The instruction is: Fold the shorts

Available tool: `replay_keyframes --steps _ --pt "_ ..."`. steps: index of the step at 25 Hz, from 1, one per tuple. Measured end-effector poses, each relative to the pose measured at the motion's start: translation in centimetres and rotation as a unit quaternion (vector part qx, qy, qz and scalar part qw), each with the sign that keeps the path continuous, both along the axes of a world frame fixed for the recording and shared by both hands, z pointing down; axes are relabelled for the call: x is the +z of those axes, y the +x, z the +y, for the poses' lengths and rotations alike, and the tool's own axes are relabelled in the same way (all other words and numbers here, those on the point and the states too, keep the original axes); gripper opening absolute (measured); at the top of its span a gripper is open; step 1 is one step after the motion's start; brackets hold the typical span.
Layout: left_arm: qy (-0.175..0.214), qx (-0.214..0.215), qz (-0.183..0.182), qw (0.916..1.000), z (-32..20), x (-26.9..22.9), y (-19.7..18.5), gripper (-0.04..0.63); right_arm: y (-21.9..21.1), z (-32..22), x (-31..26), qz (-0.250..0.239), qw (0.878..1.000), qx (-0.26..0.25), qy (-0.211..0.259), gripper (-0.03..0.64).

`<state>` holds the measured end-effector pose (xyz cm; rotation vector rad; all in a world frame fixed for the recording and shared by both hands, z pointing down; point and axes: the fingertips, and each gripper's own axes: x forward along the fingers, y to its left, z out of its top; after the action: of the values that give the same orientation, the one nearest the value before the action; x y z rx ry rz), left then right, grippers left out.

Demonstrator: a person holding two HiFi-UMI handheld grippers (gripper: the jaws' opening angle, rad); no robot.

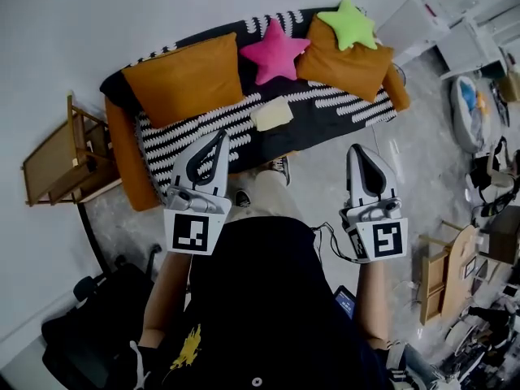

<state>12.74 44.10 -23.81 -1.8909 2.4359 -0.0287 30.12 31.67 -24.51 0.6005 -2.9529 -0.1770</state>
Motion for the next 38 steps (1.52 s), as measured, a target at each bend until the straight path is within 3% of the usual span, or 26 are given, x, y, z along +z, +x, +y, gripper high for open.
replay_keyframes --steps 16,31,35,38 --pt "0.004 -0.004 0.007 1.0 0.1 -0.1 -1.9 0.012 -1.9 -0.4 0.0 0.011 1.0 -0.002 0.003 0.014" --pt "-0.023 0.018 0.013 0.9995 0.0 1.8 -2.0 0.012 -0.6 -1.7 0.5 0.013 0.999 0.035 -0.031 0.014" --pt "-0.032 0.021 0.021 0.999 -0.2 2.8 -3.0 0.012 -1.8 -1.9 0.8 0.018 0.998 0.043 -0.039 0.015" --pt "-0.045 0.009 0.032 0.9984 0.9 3.4 -4.4 0.012 -3.8 -0.5 2.5 0.032 0.998 0.021 -0.052 0.015"
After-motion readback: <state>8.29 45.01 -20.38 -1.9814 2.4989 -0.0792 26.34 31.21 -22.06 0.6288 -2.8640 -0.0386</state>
